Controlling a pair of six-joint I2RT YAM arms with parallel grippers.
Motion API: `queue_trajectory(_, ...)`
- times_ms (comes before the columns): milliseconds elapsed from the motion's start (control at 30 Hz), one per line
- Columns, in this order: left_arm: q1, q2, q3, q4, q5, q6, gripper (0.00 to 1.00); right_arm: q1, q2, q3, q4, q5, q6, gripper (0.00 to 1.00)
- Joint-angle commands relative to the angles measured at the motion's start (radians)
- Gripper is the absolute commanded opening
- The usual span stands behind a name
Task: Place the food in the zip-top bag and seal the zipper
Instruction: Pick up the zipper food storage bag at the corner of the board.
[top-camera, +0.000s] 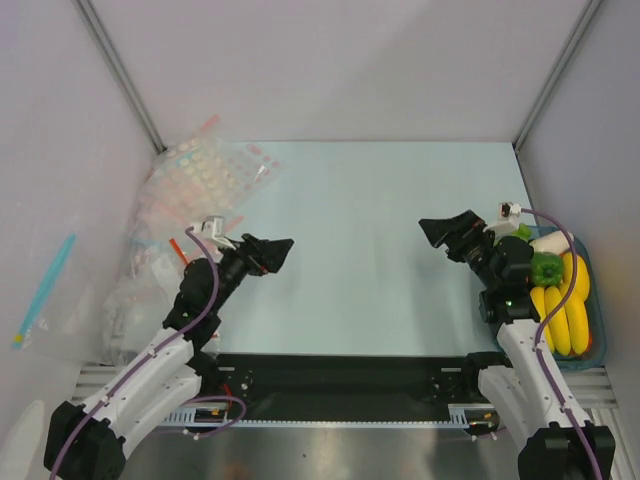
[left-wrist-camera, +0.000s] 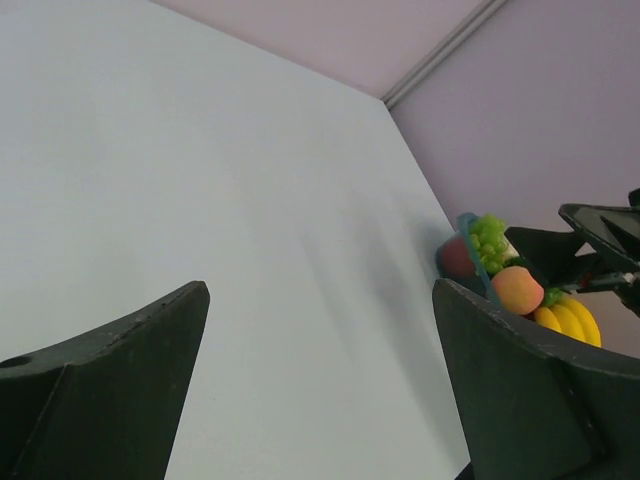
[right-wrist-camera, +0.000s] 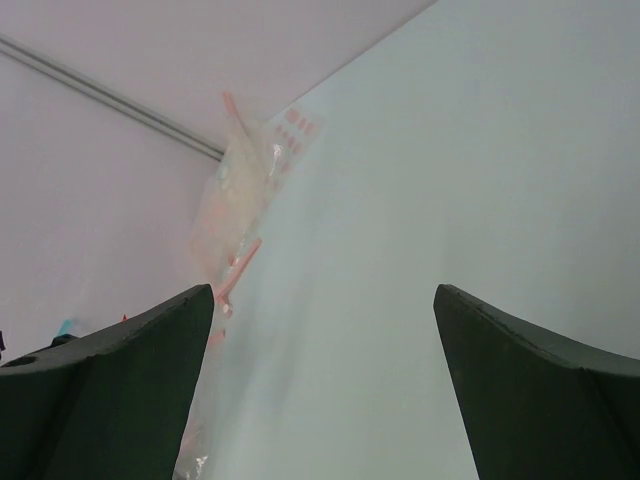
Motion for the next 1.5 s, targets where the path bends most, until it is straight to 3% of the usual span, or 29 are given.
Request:
queue_trajectory(0, -0.007, 0.005, 0.083, -0.092, -0.076, 0.012, 1.0, -0.006, -0.022, 0.007, 0.018, 0.011, -0.014, 1.0)
queue_trajectory(200, -0.007, 0.0, 0.302, -0.449, -0.315, 0.055, 1.0, -0.004, 0.0, 0.007, 0.015, 0.02, -0.015, 1.0)
queue_trajectory(300, -0.006, 0.008, 0.458, -0.749, -0.447, 0.072, 1.0, -0.007, 0.015, 0.01, 0.017, 0.005, -0.006, 1.0)
queue_trajectory(400, -0.007, 0.005, 0.54, -0.937, -0.609, 0.011, 1.0, -0.006, 0.027, 0.007, 0.031, -0.012, 0.009, 1.0)
queue_trajectory(667, -0.007, 0.098, 0.632, -1.053, -0.673, 0.106, 1.0, -0.007, 0.06, 0.0, 0.055, -0.023, 0.017, 1.0)
queue_trajectory(933, -0.006, 0.304, 0.709, -1.128, -0.922, 0.311, 0.99, -0.007, 0.043, -0.01, 0.057, 0.009, 0.0, 1.0)
queue_trajectory(1033, 0.025, 0.408, 0.737, -1.214, -0.996, 0.293, 1.0, -0.006, 0.046, -0.008, 0.054, 0.012, -0.006, 1.0)
queue_trajectory(1300, 0.18, 0.557, 0.668, -1.263, -0.987, 0.308, 1.0, -0.007, 0.034, 0.0, 0.04, 0.018, -0.014, 0.99)
queue_trajectory(1400, 0.247, 0.566, 0.636, -1.219, -0.885, 0.319, 0.97, -0.007, 0.026, 0.001, 0.028, 0.027, -0.018, 1.0)
queue_trajectory(1467, 0.251, 0.592, 0.622, -1.188, -0.854, 0.344, 0.84, -0.009, 0.017, 0.001, 0.026, 0.027, -0.018, 0.99)
